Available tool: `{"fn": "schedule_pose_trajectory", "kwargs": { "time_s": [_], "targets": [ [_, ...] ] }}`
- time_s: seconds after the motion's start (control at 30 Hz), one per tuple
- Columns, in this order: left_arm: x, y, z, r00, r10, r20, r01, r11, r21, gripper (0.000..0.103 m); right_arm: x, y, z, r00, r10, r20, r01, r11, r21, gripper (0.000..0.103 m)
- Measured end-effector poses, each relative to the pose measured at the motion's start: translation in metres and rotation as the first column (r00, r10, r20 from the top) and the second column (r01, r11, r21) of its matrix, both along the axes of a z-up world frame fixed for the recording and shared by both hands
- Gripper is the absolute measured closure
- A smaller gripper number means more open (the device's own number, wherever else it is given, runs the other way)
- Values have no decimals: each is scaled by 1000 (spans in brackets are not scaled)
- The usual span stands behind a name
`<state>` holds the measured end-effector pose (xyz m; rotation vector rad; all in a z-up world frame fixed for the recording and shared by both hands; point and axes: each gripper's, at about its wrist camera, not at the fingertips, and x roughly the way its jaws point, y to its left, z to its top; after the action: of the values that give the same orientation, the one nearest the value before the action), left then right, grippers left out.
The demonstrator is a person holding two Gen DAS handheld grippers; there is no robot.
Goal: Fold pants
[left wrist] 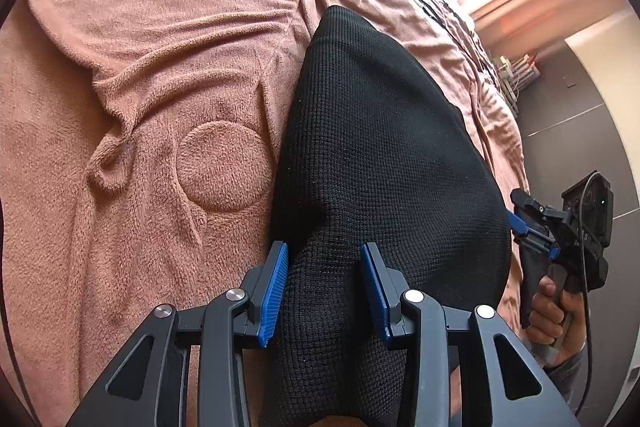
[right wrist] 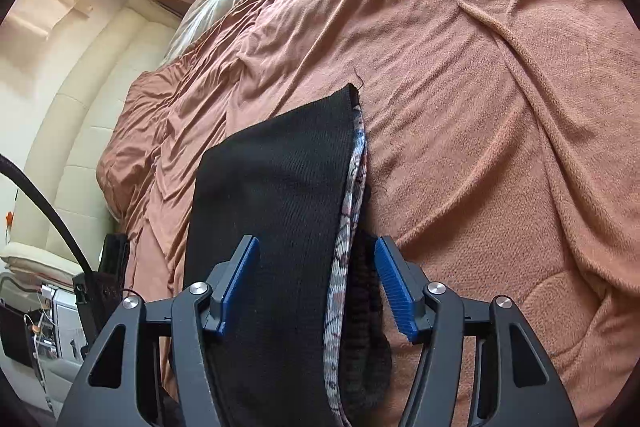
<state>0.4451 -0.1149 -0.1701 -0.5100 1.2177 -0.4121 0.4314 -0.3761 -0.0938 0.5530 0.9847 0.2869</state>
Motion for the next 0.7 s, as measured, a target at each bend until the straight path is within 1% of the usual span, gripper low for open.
{"fn": "schedule_pose_trajectory", "kwargs": {
  "time_s": [0.23,0.4,0.43,0.47,0.5,0.53,0.57,0.6,0.7],
  "targets": [
    [-14,2,5,1000,-3,-6,3,1000,-11,63,-23,11,-16,997,58,-43,-59,998,-22,45],
    [-23,5,4,1000,7,-27,-8,1000,-21,63,-39,14,-20,997,62,-49,-63,998,-24,45],
    [-25,6,4,999,9,-32,-10,1000,-22,63,-41,15,-21,997,62,-48,-63,997,-32,51],
    [-27,7,3,999,11,-35,-11,1000,-22,63,-43,15,-21,997,58,-47,-61,997,-45,53],
    [-29,7,3,999,12,-40,-13,1000,-20,63,-43,14,-22,998,51,-49,-53,997,-53,60],
    [-32,8,3,999,12,-44,-13,1000,-17,63,-44,11,-23,998,38,-50,-40,998,-50,67],
    [-34,8,3,999,11,-47,-12,1000,-13,63,-44,8,-24,998,27,-51,-29,999,-43,70],
    [-37,9,3,999,7,-52,-8,1000,-5,63,-44,5,-26,998,16,-54,-18,999,-32,76],
    [-42,13,5,998,-2,-59,2,1000,-8,63,-47,-1,-31,999,-5,-53,6,1000,15,79]
  ]
}}
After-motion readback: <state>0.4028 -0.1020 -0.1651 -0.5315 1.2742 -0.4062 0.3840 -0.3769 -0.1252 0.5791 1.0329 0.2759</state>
